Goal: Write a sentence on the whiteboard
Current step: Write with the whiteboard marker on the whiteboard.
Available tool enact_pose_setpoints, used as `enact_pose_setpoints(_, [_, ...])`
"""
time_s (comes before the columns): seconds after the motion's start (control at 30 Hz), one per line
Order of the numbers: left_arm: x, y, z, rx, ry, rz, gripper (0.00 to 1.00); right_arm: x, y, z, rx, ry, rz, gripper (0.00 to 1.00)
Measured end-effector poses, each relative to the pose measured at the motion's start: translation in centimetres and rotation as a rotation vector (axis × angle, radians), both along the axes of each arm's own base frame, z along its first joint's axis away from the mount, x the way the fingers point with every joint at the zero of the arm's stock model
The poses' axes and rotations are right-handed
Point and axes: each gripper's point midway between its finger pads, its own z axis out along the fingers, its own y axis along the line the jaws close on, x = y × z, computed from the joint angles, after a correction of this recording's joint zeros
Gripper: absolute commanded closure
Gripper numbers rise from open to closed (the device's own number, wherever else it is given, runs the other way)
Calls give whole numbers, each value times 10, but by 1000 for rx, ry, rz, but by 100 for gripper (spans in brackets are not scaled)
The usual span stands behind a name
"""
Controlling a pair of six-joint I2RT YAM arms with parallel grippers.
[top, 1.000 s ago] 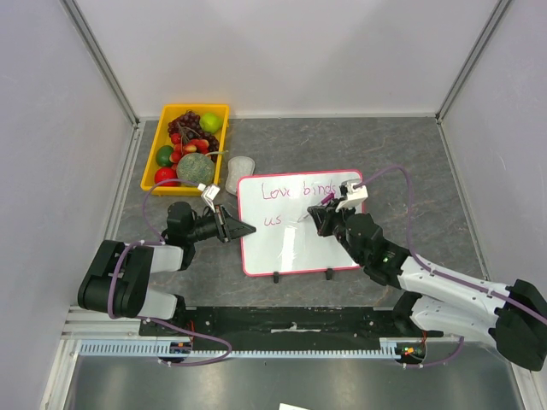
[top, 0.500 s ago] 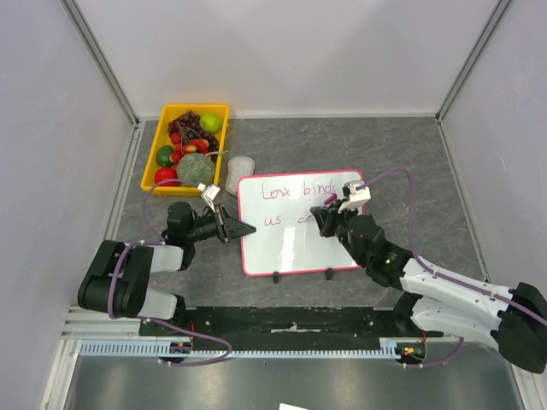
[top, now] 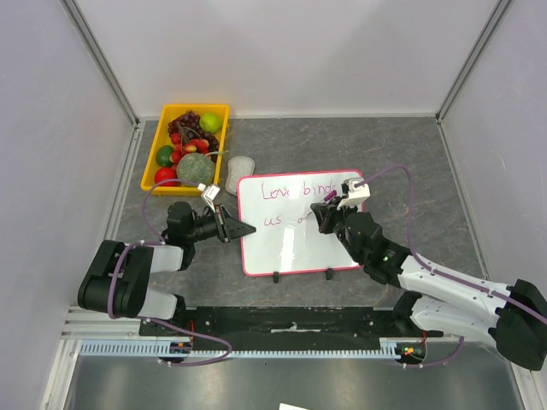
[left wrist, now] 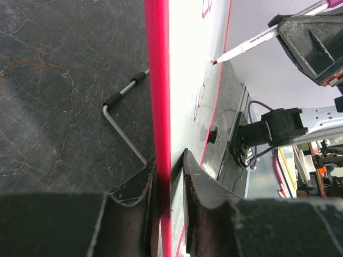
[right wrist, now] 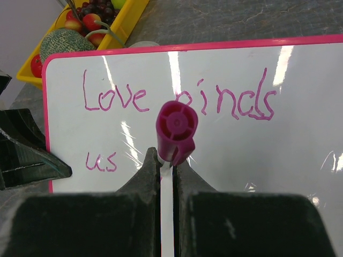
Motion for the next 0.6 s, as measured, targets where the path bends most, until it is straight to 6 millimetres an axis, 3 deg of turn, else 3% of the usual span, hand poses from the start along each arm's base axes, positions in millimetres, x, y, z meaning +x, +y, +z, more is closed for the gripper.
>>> enact_pose_setpoints(0.6, [0,0,0,0,0,0,98,-2,-2,-1,-2,4,6,100])
